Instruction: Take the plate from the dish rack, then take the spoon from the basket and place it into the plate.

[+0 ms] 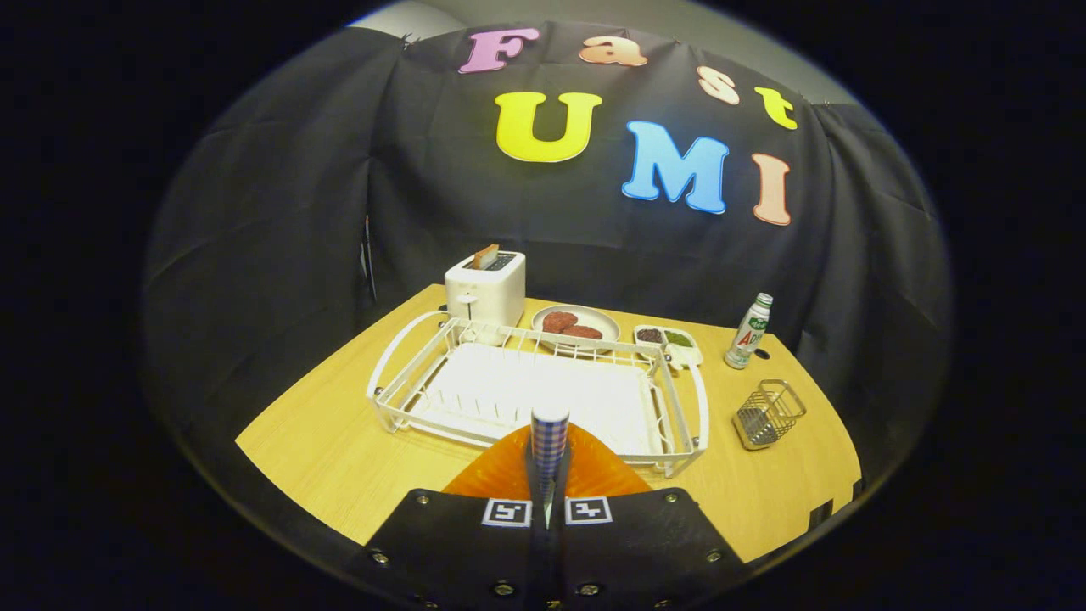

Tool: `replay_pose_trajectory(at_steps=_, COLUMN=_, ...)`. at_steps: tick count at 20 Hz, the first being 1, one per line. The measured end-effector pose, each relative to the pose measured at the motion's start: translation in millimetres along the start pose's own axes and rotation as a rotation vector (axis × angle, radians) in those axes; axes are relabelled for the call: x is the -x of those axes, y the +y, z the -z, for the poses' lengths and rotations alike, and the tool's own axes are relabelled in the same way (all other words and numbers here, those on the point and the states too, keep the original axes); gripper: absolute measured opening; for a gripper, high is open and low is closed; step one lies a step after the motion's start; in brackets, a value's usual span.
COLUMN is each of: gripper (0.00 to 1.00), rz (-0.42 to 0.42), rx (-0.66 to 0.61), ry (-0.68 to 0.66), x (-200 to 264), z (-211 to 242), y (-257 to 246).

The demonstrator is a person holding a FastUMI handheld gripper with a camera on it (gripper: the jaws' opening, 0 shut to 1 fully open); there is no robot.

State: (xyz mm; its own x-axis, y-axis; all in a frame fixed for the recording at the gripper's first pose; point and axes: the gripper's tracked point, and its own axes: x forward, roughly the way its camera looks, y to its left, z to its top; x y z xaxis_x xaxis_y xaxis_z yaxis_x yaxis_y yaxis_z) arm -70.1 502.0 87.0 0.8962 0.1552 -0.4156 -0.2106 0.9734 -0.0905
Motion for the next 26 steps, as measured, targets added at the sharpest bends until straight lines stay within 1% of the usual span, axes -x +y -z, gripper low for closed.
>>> replay_pose_trajectory(at_steps=4, gripper=0.01, rz=-0.037, rx=-0.011, ry=0.011, x=-7, z=19, y=14)
replay_pose_trajectory(at_steps=5, gripper=0.04, rz=-0.048, rx=-0.02, ry=0.009, x=-11, z=23, y=18)
replay_pose_trajectory(at_steps=6, gripper=0.04, rz=-0.056, rx=-0.029, ry=0.001, x=-11, z=24, y=19)
replay_pose_trajectory(at_steps=7, gripper=0.09, rz=-0.063, rx=-0.038, ry=-0.005, x=-13, z=26, y=19)
replay_pose_trajectory(at_steps=10, gripper=0.12, rz=-0.093, rx=-0.067, ry=-0.025, x=-11, z=31, y=20)
replay_pose_trajectory(at_steps=14, gripper=0.15, rz=-0.071, rx=-0.062, ry=-0.039, x=-4, z=37, y=8)
replay_pose_trajectory(at_steps=15, gripper=0.25, rz=-0.054, rx=-0.06, ry=-0.037, x=-4, z=38, y=2)
replay_pose_trajectory(at_steps=16, gripper=0.28, rz=-0.054, rx=-0.065, ry=-0.032, x=-3, z=39, y=0)
replay_pose_trajectory(at_steps=21, gripper=0.3, rz=-0.041, rx=-0.075, ry=-0.032, x=-4, z=33, y=-13)
replay_pose_trajectory(at_steps=22, gripper=0.35, rz=-0.03, rx=-0.072, ry=-0.031, x=-6, z=31, y=-19)
replay_pose_trajectory(at_steps=23, gripper=0.37, rz=-0.025, rx=-0.077, ry=-0.036, x=-8, z=28, y=-22)
replay_pose_trajectory(at_steps=26, gripper=0.37, rz=-0.019, rx=-0.089, ry=-0.059, x=-17, z=13, y=-33)
